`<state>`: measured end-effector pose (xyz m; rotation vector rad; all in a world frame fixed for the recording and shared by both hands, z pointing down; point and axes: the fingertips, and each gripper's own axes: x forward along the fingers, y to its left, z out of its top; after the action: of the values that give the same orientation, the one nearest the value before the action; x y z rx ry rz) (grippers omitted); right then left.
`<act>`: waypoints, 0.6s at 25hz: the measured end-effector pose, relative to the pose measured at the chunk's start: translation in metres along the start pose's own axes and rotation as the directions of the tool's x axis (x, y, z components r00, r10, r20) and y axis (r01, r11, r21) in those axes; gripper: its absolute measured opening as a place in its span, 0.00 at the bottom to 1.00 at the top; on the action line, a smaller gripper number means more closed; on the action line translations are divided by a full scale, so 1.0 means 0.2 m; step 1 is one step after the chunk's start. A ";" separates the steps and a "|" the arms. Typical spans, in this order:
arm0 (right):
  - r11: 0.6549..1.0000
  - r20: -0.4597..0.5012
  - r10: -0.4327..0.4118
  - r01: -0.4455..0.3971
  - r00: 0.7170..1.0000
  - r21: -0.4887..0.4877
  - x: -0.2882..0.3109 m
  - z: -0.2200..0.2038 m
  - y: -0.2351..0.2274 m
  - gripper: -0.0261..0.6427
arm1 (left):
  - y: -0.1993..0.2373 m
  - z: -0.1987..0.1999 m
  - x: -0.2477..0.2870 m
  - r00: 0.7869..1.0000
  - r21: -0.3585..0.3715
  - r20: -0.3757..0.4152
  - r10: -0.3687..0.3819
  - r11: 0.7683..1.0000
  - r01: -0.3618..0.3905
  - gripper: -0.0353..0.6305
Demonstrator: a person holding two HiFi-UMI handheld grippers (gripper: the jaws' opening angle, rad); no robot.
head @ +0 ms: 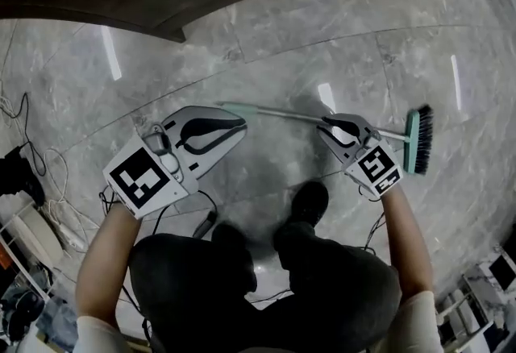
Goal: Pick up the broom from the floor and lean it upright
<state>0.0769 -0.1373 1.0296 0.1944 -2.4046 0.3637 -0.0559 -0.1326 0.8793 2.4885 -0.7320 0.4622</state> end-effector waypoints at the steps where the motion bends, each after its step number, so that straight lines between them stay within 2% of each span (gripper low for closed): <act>1: 1.000 -0.015 0.010 -0.010 1.000 -0.010 0.04 -0.04 0.00 0.15 | 0.00 -0.02 0.00 1.000 -0.005 -0.008 -0.010 1.000 0.010 0.07; 5: 0.997 -0.081 0.054 -0.058 0.995 -0.046 0.17 -0.17 0.00 0.20 | 0.00 -0.08 0.01 0.997 0.011 -0.056 -0.045 0.999 0.046 0.07; 9: 0.994 -0.134 0.083 -0.092 0.988 -0.065 0.27 -0.27 0.01 0.22 | 0.01 -0.14 0.02 0.997 0.013 -0.063 -0.033 0.999 0.034 0.07; 11: 0.989 -0.183 0.083 -0.104 0.980 -0.104 0.32 -0.35 0.00 0.23 | 0.01 -0.17 0.03 0.997 0.020 -0.070 -0.034 0.999 0.036 0.07; 15: 0.972 -0.285 0.092 -0.149 0.954 -0.183 0.39 -0.49 -0.02 0.26 | -0.01 -0.22 0.02 0.992 0.114 -0.118 -0.050 0.991 0.064 0.07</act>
<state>0.0798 -0.1136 1.1523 -0.0919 -2.1639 0.1840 -0.0589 -0.1082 0.9160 2.5594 -0.6018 0.6391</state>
